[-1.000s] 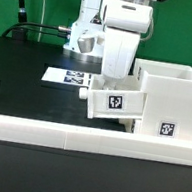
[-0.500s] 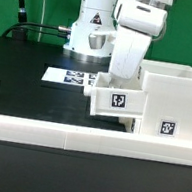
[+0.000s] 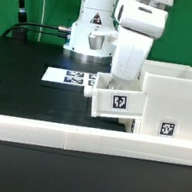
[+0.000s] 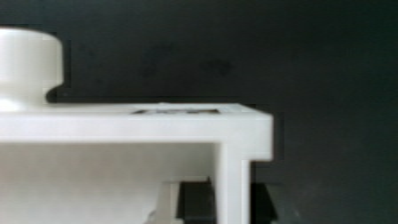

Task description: Assemble drawer

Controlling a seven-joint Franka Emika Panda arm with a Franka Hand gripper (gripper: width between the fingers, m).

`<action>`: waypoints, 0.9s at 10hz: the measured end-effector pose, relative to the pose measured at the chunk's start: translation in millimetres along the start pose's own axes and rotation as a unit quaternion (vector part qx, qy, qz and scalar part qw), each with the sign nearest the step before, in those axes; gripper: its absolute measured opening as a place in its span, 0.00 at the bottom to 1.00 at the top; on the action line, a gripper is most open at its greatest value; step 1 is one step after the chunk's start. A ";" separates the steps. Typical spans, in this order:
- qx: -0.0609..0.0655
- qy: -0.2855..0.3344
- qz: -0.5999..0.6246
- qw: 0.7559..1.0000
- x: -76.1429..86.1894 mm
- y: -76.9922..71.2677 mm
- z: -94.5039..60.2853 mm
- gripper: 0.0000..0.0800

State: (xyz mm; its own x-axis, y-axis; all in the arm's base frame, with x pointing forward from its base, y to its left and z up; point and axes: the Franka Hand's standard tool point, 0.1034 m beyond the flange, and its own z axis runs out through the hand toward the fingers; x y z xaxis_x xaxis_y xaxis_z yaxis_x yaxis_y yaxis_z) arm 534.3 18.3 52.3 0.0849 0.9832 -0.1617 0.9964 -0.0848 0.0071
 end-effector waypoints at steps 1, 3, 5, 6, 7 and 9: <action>0.000 0.000 0.001 1.000 -1.3 -0.2 0.4 0.06; 0.000 0.000 0.001 1.000 -1.0 -0.2 0.3 0.06; -0.001 0.000 -0.008 1.000 -0.2 0.0 0.1 0.06; -0.001 -0.001 -0.025 1.000 0.5 0.0 0.0 0.06; 0.000 -0.004 -0.032 0.999 0.6 0.1 0.2 0.06; 0.004 -0.010 -0.018 1.000 0.1 0.5 -0.2 0.06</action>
Offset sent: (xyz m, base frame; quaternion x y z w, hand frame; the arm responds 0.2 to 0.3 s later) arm 0.0000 0.0000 0.0000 0.0000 0.0000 0.0000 1.0000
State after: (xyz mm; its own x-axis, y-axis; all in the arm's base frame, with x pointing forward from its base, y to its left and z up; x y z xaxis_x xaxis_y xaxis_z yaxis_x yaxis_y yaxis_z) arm 534.8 18.4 52.5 0.0485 0.9823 -0.1809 0.9987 -0.0507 -0.0076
